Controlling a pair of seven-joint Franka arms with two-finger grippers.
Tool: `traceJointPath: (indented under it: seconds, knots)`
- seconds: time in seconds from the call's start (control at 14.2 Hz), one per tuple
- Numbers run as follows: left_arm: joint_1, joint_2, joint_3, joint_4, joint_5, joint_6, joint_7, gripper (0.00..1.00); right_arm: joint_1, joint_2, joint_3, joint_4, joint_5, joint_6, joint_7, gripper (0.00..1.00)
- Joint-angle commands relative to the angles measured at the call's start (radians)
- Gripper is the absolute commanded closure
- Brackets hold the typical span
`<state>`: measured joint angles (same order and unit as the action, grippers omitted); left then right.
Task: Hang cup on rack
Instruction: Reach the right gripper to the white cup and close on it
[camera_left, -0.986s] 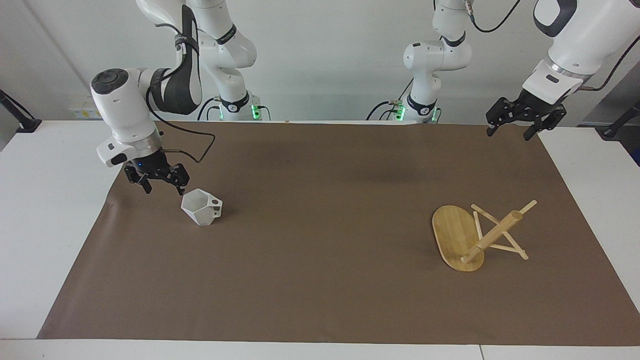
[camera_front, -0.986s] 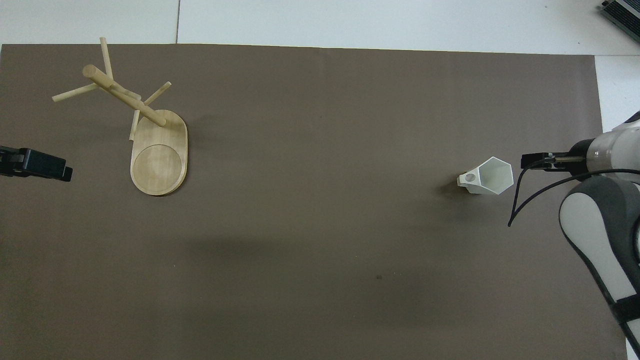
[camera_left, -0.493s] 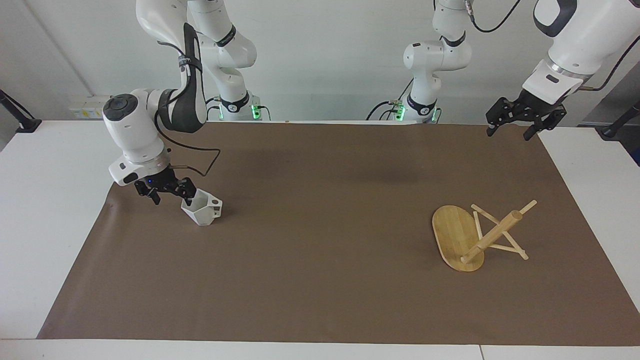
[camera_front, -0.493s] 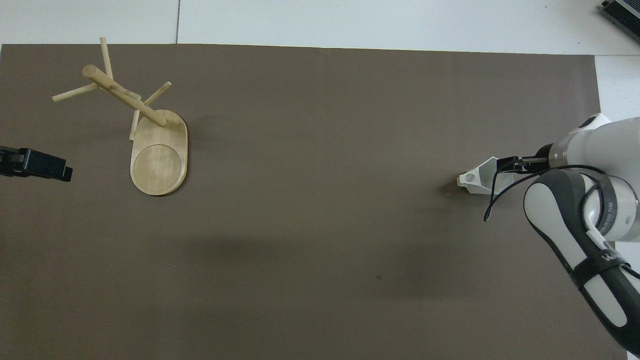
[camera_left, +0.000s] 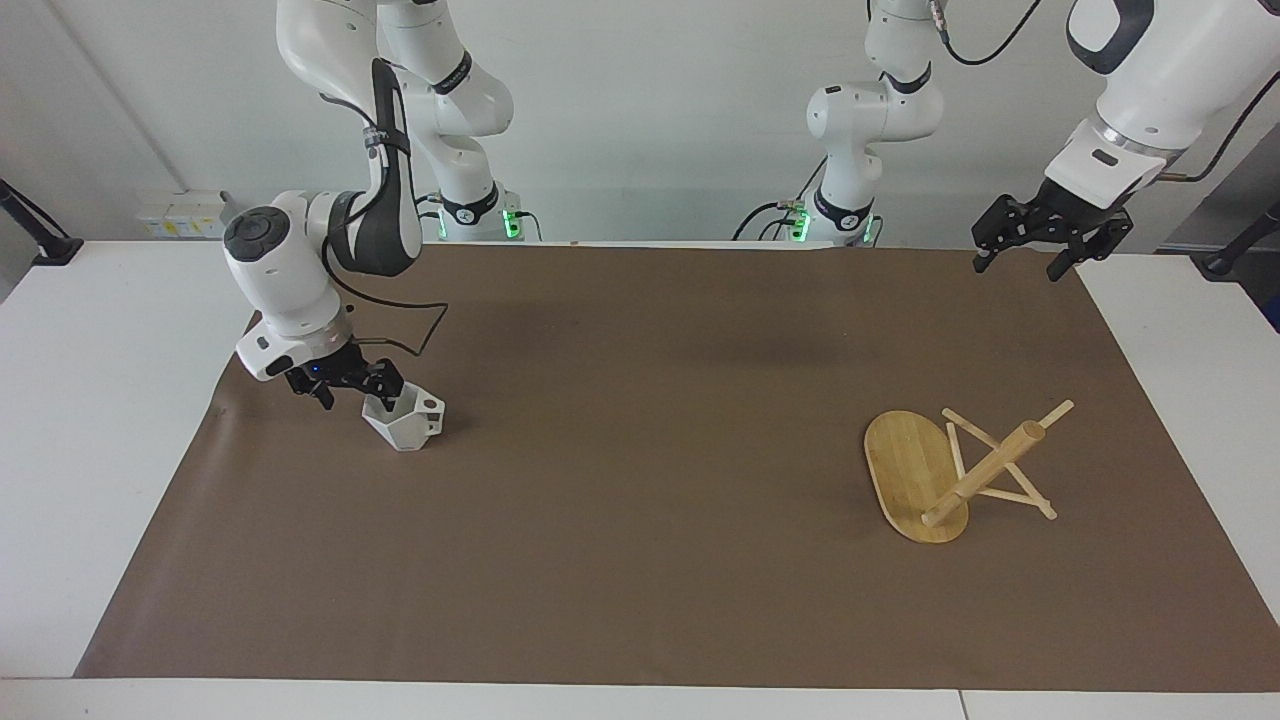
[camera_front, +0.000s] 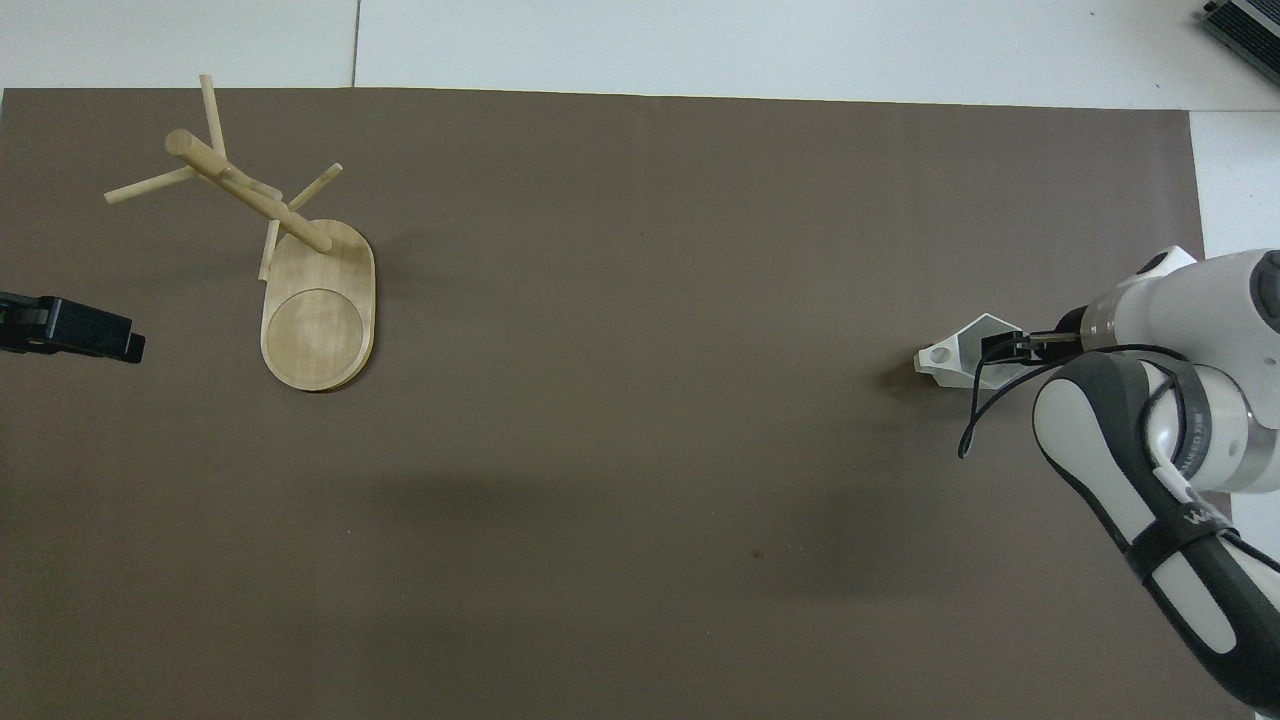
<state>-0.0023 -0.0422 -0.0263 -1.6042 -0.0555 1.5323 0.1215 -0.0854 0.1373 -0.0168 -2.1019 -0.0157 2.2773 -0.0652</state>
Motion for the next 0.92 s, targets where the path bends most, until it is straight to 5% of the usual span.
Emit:
traceJointPath:
  seconds: [0.0, 0.28, 0.85]
  knots:
    - [0.013, -0.007, -0.009, -0.011, 0.020, 0.003, 0.010, 0.00, -0.013, -0.013, 0.005, -0.012, 0.017, 0.022, -0.044, 0.00]
    - [0.013, -0.007, -0.009, -0.011, 0.019, 0.003, 0.010, 0.00, -0.017, -0.012, 0.005, -0.003, 0.017, 0.013, -0.044, 0.02]
    - [0.013, -0.007, -0.009, -0.011, 0.020, 0.003, 0.010, 0.00, -0.016, -0.013, 0.006, 0.013, 0.017, -0.009, -0.042, 0.41]
